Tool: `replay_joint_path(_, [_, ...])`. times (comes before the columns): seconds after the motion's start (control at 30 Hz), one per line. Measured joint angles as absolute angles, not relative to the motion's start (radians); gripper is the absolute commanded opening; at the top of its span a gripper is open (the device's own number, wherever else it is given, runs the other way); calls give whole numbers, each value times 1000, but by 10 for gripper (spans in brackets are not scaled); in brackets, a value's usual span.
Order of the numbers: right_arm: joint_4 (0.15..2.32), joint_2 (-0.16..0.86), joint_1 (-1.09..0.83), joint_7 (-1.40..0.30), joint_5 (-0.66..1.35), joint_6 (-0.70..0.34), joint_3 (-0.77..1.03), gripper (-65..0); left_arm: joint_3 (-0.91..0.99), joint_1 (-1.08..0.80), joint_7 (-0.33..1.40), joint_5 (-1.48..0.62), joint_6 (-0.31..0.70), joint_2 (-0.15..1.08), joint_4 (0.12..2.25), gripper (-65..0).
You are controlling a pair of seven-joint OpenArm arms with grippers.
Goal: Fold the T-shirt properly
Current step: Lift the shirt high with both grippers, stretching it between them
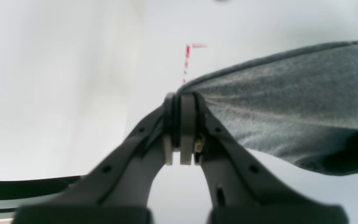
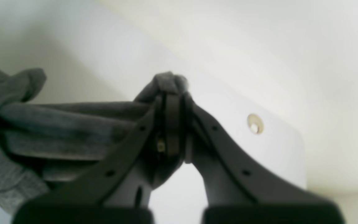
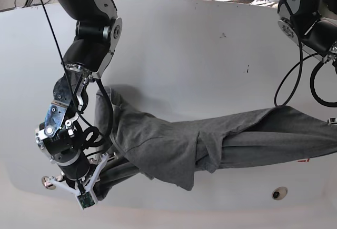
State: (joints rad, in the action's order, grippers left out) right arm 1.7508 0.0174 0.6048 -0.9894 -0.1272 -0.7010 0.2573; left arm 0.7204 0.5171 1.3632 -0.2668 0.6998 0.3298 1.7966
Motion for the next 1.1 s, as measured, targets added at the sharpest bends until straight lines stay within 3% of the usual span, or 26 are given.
replay_joint_path(0.5, [1568,126,955,-980,-113,-707,256,-644,718,880,1414,-286,698,376,1723,-650])
replay_joint_path(1.1, [1568,142,1004,-1015,-106,-707,254,-644,690,949,1417,-285,698,387,1675,-650])
